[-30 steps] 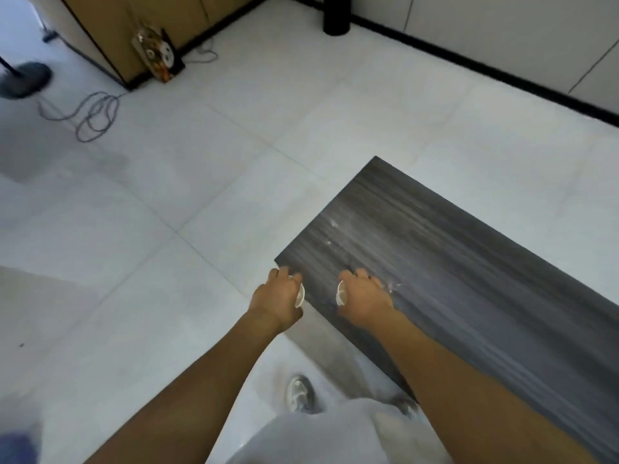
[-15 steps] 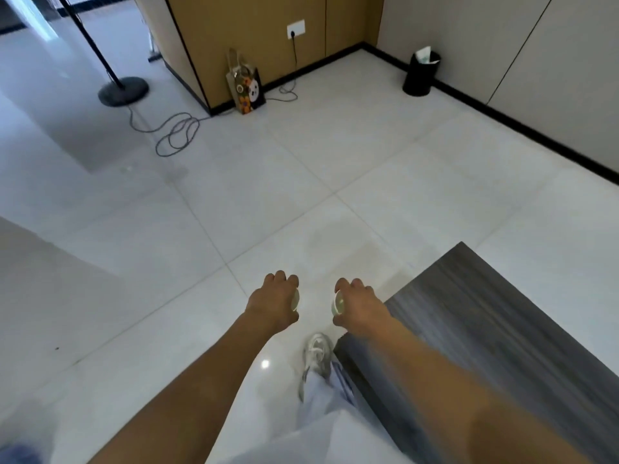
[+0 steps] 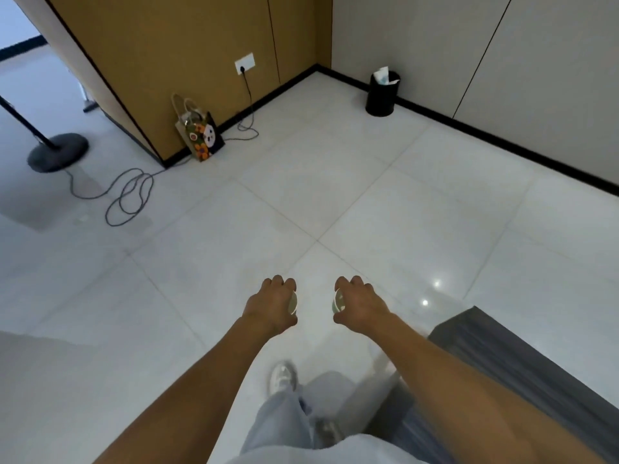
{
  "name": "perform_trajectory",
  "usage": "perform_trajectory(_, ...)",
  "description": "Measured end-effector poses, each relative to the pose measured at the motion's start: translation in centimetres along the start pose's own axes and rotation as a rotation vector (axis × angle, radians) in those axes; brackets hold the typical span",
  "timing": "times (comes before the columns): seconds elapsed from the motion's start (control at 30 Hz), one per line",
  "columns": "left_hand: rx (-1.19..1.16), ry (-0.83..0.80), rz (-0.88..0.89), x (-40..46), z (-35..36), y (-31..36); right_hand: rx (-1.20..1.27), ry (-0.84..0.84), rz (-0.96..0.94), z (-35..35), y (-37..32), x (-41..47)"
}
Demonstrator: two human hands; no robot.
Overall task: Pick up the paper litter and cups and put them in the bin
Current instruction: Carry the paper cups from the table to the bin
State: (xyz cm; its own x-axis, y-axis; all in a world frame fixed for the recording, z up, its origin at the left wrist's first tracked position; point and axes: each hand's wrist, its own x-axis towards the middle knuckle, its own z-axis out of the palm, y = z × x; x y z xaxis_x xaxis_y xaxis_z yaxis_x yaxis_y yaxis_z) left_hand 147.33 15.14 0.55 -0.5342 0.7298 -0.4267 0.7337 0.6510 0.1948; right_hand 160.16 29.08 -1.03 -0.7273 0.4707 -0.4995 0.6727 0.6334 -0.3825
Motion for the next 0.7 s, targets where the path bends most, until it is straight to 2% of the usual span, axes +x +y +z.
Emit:
perform_trajectory(0.2, 0.014, 0.007, 0.083, 13.7, -7.3, -3.3, 0.008, 0.056, 0.08, -6.3, -1.8, 12.4)
perform_trajectory(0.4, 0.026, -0.024, 0.161, 27.2, -15.3, -6.3, 0.122, 0.139, 0.143, -13.0, -4.6, 23.8)
perform_trajectory(0.7, 0.04, -0.058, 0.299, 46.2, -22.6, -3.2, 0.169, 0.23, 0.287, -23.1, -1.3, 37.3)
